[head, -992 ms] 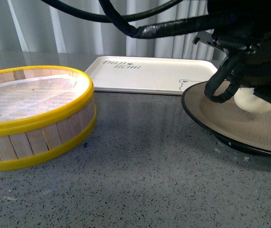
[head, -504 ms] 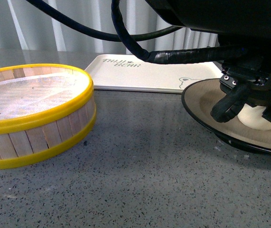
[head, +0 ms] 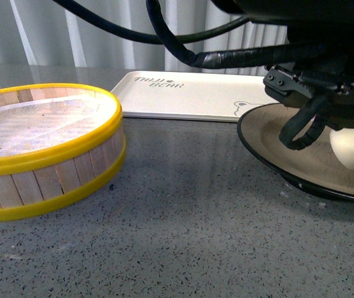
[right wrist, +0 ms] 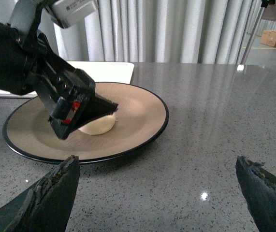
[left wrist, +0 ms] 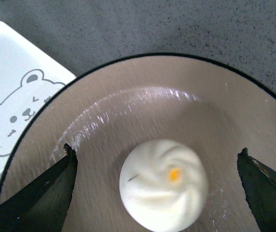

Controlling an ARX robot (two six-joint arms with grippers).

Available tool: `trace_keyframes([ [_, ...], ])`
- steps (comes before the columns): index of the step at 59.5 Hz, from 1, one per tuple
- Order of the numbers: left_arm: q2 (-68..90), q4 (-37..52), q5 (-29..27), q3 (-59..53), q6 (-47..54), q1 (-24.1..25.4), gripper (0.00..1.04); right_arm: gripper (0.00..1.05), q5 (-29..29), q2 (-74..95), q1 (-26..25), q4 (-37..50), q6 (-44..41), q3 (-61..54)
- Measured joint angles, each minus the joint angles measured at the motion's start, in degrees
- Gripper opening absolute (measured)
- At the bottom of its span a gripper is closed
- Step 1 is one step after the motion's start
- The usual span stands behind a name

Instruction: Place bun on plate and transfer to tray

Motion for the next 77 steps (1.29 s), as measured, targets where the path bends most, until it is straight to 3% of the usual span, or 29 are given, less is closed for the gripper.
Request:
trace_keyframes([
  [20, -3.1, 0.1, 0.7, 0.2, -1.3, 1.9, 0.98, 0.96, 0.0, 0.0, 0.0, 0.0, 0.0, 0.0],
  [34, -14.2, 6.0, 1.4, -7.5, -3.0, 5.2, 0.98, 0.96, 0.0, 0.0, 0.0, 0.0, 0.0, 0.0],
  [45, -32.4, 12.4, 0.3, -20.6, -6.7, 12.1, 0.98, 0.96, 0.0, 0.0, 0.0, 0.0, 0.0, 0.0],
  [62, -55.8, 11.7, 4.0, -42.9, -10.3, 26.3, 0.98, 0.96, 0.0, 0.0, 0.0, 0.0, 0.0, 0.0],
  [66, -61.2, 12.7, -4.6, -48.0, -11.8, 29.4, 0.88, 0.96, 0.0, 0.0, 0.0, 0.0, 0.0, 0.0],
  [68, -63.8, 13.3, -6.4, -50.7, -12.4, 31.5, 0.83, 0.96, 0.0, 0.0, 0.0, 0.0, 0.0, 0.0],
  [73, -70.5, 14.7, -4.0, -58.4, -13.0, 38.0, 0.68, 0.96, 0.0, 0.0, 0.0, 0.0, 0.0, 0.0],
  [77, -74.5, 15.2, 1.0, -63.2, -13.3, 43.5, 0.58, 0.96, 0.0, 0.0, 0.0, 0.0, 0.0, 0.0],
])
